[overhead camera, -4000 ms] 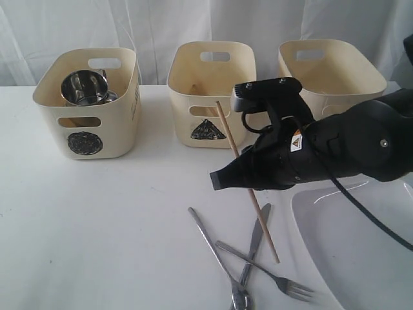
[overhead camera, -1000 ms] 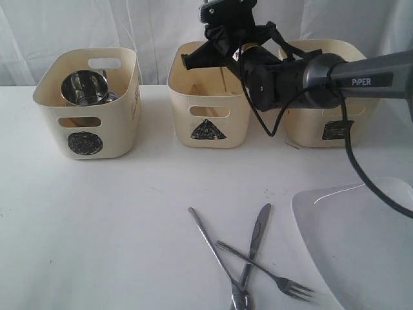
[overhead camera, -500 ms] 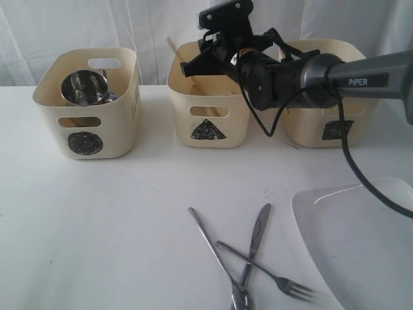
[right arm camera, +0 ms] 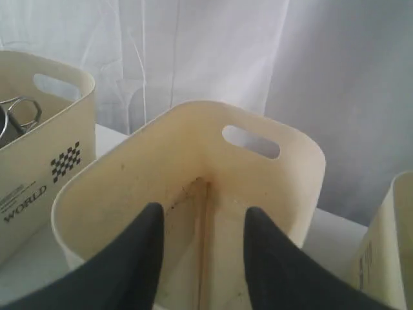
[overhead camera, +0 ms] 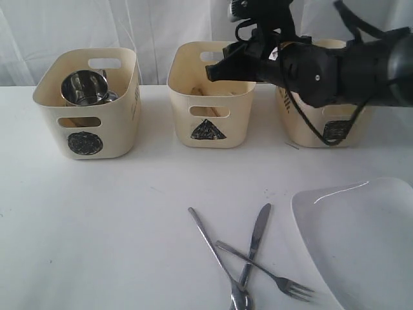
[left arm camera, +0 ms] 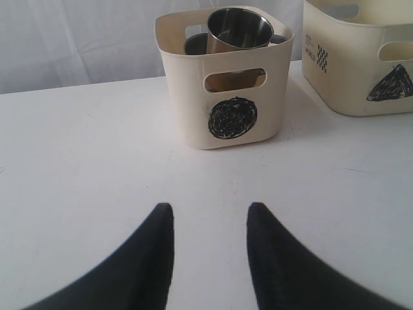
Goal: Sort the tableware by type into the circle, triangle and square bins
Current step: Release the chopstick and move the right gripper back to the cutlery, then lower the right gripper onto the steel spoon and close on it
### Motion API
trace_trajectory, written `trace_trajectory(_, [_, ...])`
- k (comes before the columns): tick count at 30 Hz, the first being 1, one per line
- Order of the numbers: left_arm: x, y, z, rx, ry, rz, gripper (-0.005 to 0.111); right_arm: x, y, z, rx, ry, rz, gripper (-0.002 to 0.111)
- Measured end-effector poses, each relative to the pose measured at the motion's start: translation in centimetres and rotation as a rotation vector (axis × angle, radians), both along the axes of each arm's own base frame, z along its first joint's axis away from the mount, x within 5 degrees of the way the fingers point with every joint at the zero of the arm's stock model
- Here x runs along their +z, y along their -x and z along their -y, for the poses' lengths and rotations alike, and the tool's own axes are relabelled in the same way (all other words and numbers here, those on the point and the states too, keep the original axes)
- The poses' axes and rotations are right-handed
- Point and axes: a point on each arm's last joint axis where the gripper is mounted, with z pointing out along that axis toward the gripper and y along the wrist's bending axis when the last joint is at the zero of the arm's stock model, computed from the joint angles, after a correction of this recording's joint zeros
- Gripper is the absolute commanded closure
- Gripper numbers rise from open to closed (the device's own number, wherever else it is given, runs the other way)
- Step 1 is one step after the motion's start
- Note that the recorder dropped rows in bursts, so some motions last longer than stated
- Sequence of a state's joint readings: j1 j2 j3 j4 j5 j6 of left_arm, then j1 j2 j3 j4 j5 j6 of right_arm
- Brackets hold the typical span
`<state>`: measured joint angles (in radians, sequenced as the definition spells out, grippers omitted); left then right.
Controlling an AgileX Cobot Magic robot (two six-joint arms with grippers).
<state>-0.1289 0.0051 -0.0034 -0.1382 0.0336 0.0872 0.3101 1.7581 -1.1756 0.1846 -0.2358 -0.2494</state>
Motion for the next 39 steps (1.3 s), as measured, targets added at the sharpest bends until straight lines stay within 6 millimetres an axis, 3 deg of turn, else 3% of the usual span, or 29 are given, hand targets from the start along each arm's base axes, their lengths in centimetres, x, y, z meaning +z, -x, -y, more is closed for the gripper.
trace_trajectory(3, [0.0, 0.0, 0.0, 0.0, 0.0, 0.0, 0.064, 0.9, 3.6, 0.9, 0.009, -0.007, -0.063, 0.069])
trace_trajectory(10, [0.0, 0.0, 0.0, 0.0, 0.0, 0.0, 0.064, 0.8, 8.5, 0.8, 0.074, 0.021, -0.186, 0.069])
trace_trajectory(21, [0.0, 0.0, 0.0, 0.0, 0.0, 0.0, 0.064, -4.0, 15.0, -0.2, 0.168, 0.066, -0.511, 0.069])
trace_trajectory(26, [0.0, 0.0, 0.0, 0.0, 0.0, 0.0, 0.064, -5.6, 16.8, 0.2, 0.158, 0.055, -0.651, 0.069])
trace_trajectory(39, [0.0, 0.0, 0.0, 0.0, 0.0, 0.0, 0.064, -6.5, 18.7, 0.1, 0.147, 0.06, -0.876, 0.069])
